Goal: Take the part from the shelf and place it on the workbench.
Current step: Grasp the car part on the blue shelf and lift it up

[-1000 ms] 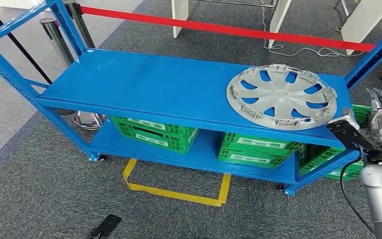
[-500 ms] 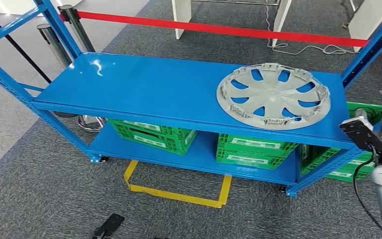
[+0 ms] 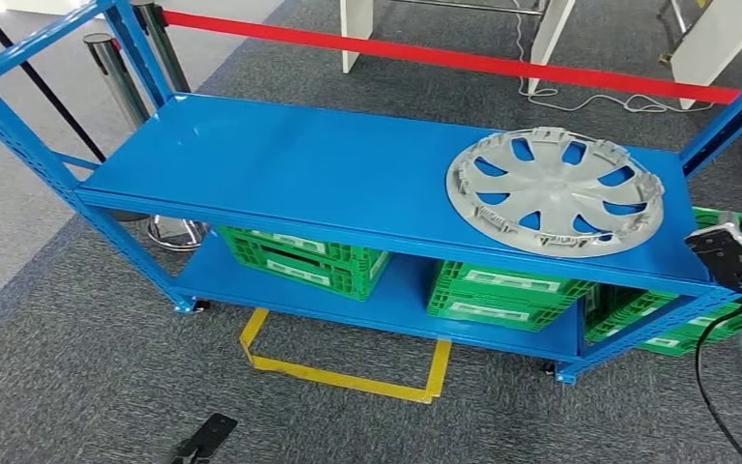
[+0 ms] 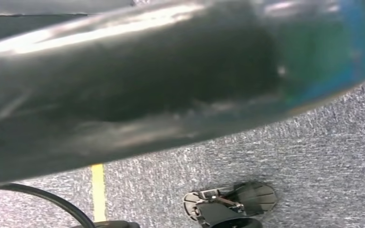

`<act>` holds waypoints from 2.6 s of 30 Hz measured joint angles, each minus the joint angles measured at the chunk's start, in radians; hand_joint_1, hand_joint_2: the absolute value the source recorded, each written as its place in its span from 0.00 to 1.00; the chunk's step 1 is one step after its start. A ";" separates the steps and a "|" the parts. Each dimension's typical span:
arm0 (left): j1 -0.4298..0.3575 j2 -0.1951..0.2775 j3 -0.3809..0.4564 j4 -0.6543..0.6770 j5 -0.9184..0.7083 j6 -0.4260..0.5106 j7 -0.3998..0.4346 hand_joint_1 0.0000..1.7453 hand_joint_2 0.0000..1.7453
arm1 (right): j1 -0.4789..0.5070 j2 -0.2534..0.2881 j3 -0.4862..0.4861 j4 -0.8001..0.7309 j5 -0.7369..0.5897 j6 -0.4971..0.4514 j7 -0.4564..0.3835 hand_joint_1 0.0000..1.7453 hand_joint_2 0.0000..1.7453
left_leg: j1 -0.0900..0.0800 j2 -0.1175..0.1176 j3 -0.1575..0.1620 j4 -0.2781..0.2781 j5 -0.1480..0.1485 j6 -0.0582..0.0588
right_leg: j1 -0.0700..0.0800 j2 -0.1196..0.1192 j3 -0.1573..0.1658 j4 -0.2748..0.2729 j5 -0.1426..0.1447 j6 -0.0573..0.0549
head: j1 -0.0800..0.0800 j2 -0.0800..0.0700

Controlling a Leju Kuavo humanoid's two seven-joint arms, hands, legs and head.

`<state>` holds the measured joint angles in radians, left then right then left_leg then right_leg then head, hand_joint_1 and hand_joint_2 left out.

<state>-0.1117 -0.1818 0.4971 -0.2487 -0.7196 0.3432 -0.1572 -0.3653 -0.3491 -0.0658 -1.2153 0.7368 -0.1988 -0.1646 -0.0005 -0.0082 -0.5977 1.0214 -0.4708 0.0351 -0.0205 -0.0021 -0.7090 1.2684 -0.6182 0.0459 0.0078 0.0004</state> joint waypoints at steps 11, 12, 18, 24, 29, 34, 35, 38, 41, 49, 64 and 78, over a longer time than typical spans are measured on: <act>-0.001 -0.003 0.002 0.000 -0.001 0.000 0.000 0.00 0.00 | -0.004 -0.002 0.000 0.009 0.004 0.002 -0.010 0.00 0.00 | -0.009 -0.002 0.005 0.009 -0.011 -0.011 | 0.002 -0.002 0.111 -0.232 0.131 0.001 | 0.000 0.000; -0.001 -0.003 0.002 0.000 -0.001 0.000 0.000 0.00 0.00 | -0.004 -0.002 0.000 0.009 0.004 0.002 -0.010 0.00 0.00 | -0.009 -0.003 0.005 0.009 -0.011 -0.011 | 0.002 -0.002 0.111 -0.233 0.131 0.001 | 0.000 0.000; -0.002 -0.002 0.002 0.000 -0.006 -0.003 0.000 0.00 0.00 | -0.002 -0.002 0.019 0.005 0.006 0.035 -0.055 0.00 0.00 | -0.006 -0.004 -0.026 0.074 -0.043 -0.027 | 0.000 -0.004 0.113 -0.240 0.127 -0.022 | -0.004 0.000; -0.006 -0.002 0.002 0.000 -0.022 -0.010 0.007 0.00 0.00 | -0.013 0.004 0.100 -0.031 0.027 0.085 -0.098 0.00 0.00 | 0.000 -0.002 -0.006 0.032 -0.004 -0.032 | 0.003 -0.001 0.118 -0.239 0.126 -0.032 | -0.006 0.000; -0.008 -0.003 0.003 0.000 -0.029 -0.011 0.014 0.00 0.00 | -0.020 0.007 0.156 -0.051 0.047 0.105 -0.101 0.00 0.00 | 0.002 -0.001 0.002 -0.002 0.004 -0.009 | 0.000 0.000 0.094 -0.213 0.102 -0.007 | -0.004 0.000; -0.009 -0.004 0.003 0.000 -0.029 -0.012 0.015 0.00 0.00 | -0.021 0.008 0.181 -0.054 0.050 0.107 -0.101 0.00 0.00 | 0.003 -0.001 0.002 -0.005 0.006 0.000 | 0.000 0.000 -0.026 0.036 0.009 0.001 | -0.003 0.000; -0.009 -0.005 0.003 0.000 -0.029 -0.012 0.015 0.00 0.00 | -0.021 0.008 0.184 -0.054 0.050 0.108 -0.101 0.00 0.00 | 0.003 -0.001 0.003 -0.004 0.006 -0.001 | -0.001 0.000 -0.017 0.015 0.032 0.001 | -0.003 0.000; -0.010 -0.005 0.003 0.000 -0.029 -0.012 0.015 0.00 0.00 | -0.025 0.009 0.191 -0.057 0.050 0.108 -0.100 0.00 0.00 | 0.002 -0.002 0.005 0.001 0.000 -0.008 | -0.002 -0.001 0.080 -0.179 0.121 0.001 | -0.002 0.000; -0.009 -0.005 0.003 0.000 -0.029 -0.013 0.015 0.00 0.00 | -0.026 0.010 0.196 -0.060 0.050 0.108 -0.099 0.00 0.00 | -0.003 -0.003 -0.002 0.006 0.001 -0.023 | 0.002 0.002 0.113 -0.238 0.127 -0.008 | -0.003 0.000; -0.008 -0.004 0.003 0.000 -0.030 -0.013 0.016 0.00 0.00 | -0.030 0.011 0.222 -0.066 0.068 0.122 -0.087 0.00 0.00 | 0.000 0.000 -0.122 0.281 -0.127 -0.046 | 0.005 0.000 0.117 -0.241 0.127 -0.043 | -0.007 0.000; -0.010 -0.004 0.003 0.000 -0.042 -0.024 0.013 0.00 0.00 | -0.021 -0.001 0.243 -0.066 0.050 0.127 -0.080 0.00 0.00 | -0.010 0.004 0.012 -0.028 0.016 0.009 | 0.006 0.001 -0.010 0.001 0.012 -0.007 | -0.004 0.000; -0.011 -0.002 0.003 0.000 -0.043 -0.026 0.013 0.00 0.00 | -0.007 -0.007 0.249 -0.069 0.016 0.136 -0.090 0.00 0.00 | -0.001 0.004 -0.076 0.183 -0.095 -0.046 | -0.004 0.003 0.116 -0.233 0.122 -0.037 | -0.009 0.000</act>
<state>-0.1226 -0.1842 0.5000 -0.2487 -0.7630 0.3174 -0.1442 -0.3725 -0.3562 0.1827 -1.2840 0.7529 -0.0628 -0.2545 -0.0014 -0.0046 -0.6737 1.2046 -0.5660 -0.0107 -0.0242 0.0007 -0.5925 1.0352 -0.4961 0.0092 -0.0013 0.0004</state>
